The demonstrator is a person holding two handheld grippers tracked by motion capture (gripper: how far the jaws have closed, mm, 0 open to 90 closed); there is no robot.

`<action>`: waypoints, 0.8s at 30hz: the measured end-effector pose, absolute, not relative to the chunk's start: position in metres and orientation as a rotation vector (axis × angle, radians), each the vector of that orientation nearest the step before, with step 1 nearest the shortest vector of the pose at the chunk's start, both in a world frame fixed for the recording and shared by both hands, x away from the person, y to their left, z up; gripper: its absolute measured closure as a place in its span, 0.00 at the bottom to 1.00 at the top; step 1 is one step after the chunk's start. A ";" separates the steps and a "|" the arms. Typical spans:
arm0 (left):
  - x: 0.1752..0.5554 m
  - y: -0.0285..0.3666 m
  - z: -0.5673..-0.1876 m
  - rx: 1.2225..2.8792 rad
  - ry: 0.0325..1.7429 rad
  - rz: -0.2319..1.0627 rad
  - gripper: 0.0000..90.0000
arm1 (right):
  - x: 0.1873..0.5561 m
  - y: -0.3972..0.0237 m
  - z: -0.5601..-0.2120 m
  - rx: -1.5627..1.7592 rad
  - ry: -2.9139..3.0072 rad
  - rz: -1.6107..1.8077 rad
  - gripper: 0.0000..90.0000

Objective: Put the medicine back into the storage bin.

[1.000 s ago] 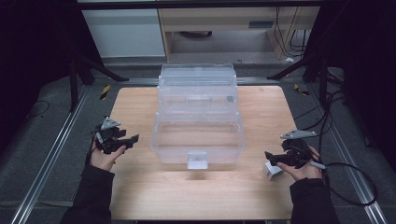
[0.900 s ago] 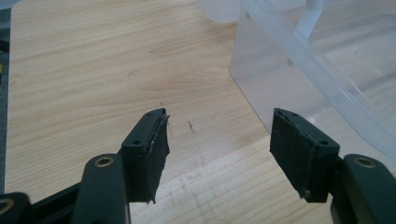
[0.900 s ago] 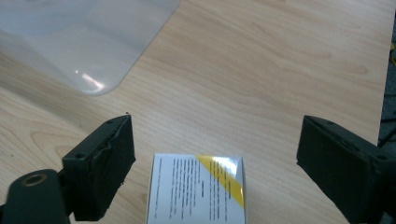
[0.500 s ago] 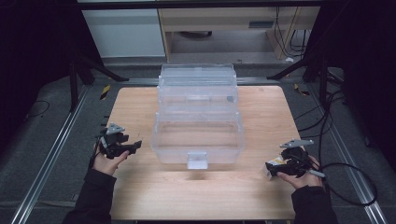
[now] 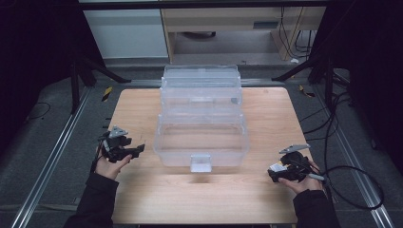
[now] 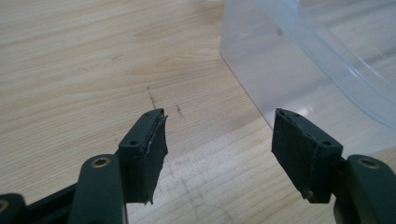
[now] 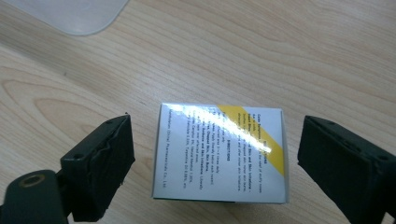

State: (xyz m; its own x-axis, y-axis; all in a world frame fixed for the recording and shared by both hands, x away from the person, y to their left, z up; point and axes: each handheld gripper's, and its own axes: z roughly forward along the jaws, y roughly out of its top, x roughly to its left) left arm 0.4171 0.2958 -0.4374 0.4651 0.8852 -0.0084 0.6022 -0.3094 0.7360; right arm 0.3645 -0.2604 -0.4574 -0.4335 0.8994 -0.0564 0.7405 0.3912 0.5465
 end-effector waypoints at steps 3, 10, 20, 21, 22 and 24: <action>0.417 0.295 -0.438 2.031 1.228 0.528 0.39 | 0.366 -0.261 -0.461 1.431 2.324 0.633 0.15; 0.418 0.295 -0.438 2.035 1.229 0.526 0.39 | 0.371 -0.263 -0.466 1.458 2.352 0.610 0.22; 0.418 0.292 -0.438 2.051 1.214 0.522 0.39 | 0.374 -0.261 -0.471 1.477 2.382 0.560 0.30; 0.418 0.291 -0.438 2.050 1.212 0.520 0.39 | 0.374 -0.261 -0.471 1.479 2.382 0.557 0.31; 0.418 0.291 -0.438 2.050 1.213 0.519 0.39 | 0.374 -0.261 -0.470 1.481 2.383 0.556 0.31; 0.418 0.291 -0.437 2.048 1.211 0.520 0.39 | 0.375 -0.260 -0.470 1.495 2.383 0.555 0.32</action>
State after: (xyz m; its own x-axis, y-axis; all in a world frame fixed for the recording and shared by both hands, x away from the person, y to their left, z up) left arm 0.4182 0.2915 -0.4374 0.4846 0.8747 -0.0067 0.5976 -0.3254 0.7328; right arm 0.3746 -0.2604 -0.4697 -0.4290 0.9029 -0.0271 0.7979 0.3928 0.4573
